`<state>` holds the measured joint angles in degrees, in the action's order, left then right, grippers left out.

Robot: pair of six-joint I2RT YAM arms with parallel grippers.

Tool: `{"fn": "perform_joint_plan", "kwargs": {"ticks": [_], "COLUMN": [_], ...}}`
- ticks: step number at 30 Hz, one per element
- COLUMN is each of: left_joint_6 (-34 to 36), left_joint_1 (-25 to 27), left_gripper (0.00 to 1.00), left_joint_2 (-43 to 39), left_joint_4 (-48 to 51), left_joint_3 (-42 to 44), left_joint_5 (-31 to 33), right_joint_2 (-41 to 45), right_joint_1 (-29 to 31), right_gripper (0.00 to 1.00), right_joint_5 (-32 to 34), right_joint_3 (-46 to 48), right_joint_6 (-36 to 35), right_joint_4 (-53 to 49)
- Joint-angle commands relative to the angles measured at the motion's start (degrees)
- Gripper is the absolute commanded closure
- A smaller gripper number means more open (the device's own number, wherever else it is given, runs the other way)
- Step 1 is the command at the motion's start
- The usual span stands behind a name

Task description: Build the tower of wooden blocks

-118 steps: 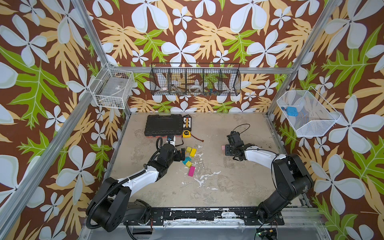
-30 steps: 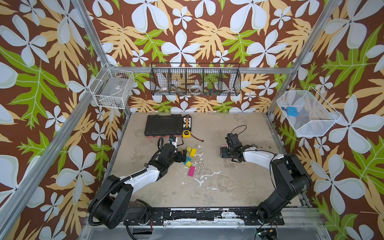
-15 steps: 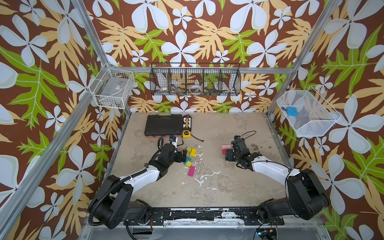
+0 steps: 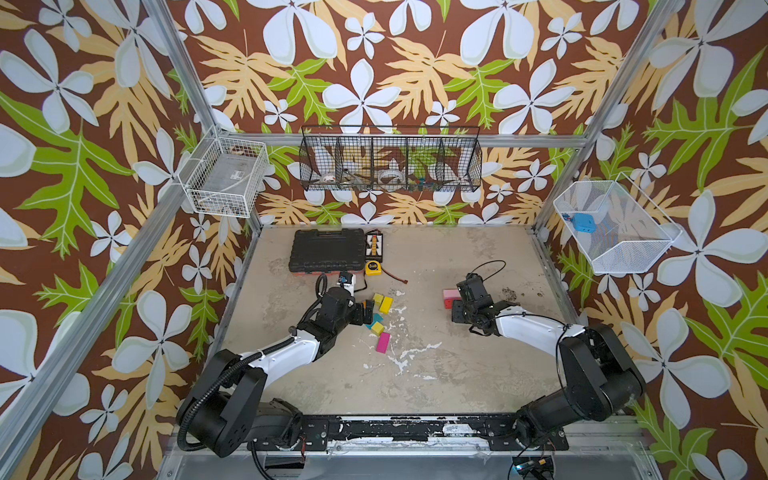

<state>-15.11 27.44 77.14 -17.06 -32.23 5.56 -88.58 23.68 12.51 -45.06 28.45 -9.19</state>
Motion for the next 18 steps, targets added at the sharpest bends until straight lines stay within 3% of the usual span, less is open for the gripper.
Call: {"fn": "perform_joint_plan", "kwargs": {"ticks": [1,18], "left_joint_6": [0.1,0.1], "left_joint_1": [0.0,0.0], "left_gripper": [0.00,0.00], "left_joint_2": [0.0,0.1], "left_joint_4": [-1.7,-1.7], "left_joint_3": [-0.3,-0.2], "left_joint_5": [-0.3,-0.6], "right_joint_2": [-0.8,-3.5], "right_joint_1": [0.1,-0.2], "right_gripper": [0.37,0.39], "right_joint_5": [1.3,2.1], "right_joint_3": [-0.7,-3.4], "right_joint_6": [0.5,-0.1], "right_joint_4": [-1.0,-2.1]}}
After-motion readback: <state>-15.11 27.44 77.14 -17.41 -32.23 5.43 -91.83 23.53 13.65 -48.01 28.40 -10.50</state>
